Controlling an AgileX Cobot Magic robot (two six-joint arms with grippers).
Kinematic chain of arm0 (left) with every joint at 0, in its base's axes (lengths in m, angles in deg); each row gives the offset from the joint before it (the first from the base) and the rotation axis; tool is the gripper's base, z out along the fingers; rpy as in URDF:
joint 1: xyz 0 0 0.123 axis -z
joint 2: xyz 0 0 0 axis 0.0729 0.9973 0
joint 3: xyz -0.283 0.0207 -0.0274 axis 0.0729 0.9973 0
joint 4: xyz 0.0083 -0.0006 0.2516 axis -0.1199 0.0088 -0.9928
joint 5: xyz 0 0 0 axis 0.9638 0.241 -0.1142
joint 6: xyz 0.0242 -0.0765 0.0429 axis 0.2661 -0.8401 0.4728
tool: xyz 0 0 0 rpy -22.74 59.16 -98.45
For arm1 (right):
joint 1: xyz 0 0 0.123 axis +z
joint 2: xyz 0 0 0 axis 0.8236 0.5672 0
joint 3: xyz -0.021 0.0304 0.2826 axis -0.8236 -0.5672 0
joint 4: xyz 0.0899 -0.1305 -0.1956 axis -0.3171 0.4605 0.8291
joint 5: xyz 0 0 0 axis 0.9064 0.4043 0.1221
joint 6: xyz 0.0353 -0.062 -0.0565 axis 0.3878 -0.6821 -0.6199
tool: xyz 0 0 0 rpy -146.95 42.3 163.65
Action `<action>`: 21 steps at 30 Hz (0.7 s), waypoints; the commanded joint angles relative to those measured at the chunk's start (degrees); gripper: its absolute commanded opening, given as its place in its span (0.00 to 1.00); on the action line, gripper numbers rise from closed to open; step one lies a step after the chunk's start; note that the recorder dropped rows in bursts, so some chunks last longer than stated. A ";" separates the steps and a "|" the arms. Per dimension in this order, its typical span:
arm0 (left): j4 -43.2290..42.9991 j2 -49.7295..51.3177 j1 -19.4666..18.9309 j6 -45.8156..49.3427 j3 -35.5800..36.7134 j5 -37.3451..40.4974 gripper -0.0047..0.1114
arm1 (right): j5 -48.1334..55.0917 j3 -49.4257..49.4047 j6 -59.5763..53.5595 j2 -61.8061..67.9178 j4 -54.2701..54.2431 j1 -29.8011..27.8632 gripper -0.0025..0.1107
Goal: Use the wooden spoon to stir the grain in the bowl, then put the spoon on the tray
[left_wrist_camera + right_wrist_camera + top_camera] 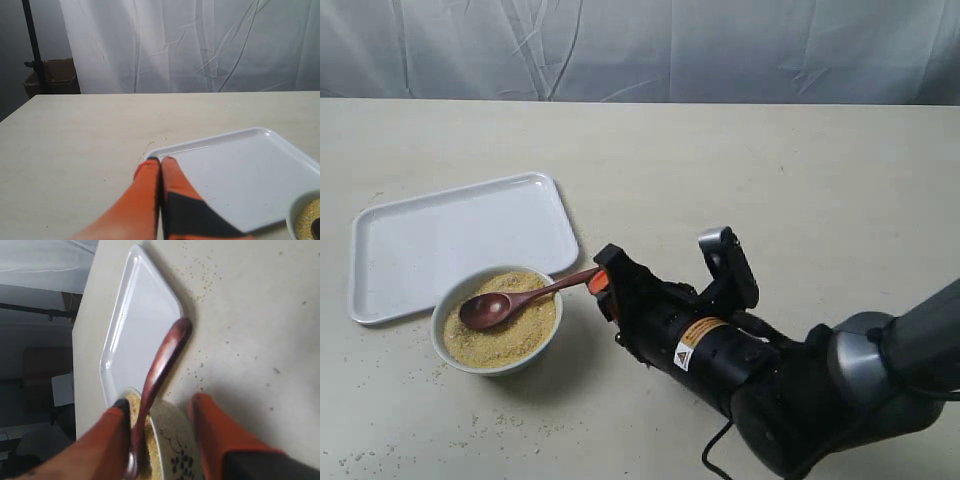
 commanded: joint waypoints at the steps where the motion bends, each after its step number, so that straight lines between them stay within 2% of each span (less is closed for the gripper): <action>1: -0.05 -0.29 -0.05 -0.06 0.28 -0.43 0.04 | -4.77 -0.17 0.68 1.07 0.89 0.14 0.50; 17: -0.05 -0.29 -0.05 -0.06 0.28 -0.30 0.04 | -2.55 8.50 0.22 8.09 -3.49 0.14 0.49; 19: -0.05 -0.29 -0.05 -0.06 0.28 -0.30 0.04 | -3.81 8.50 0.22 8.84 -4.58 0.14 0.46; 21: -0.05 -0.29 -0.05 -0.06 0.28 -0.30 0.04 | -4.76 8.50 0.22 9.38 -5.71 0.14 0.38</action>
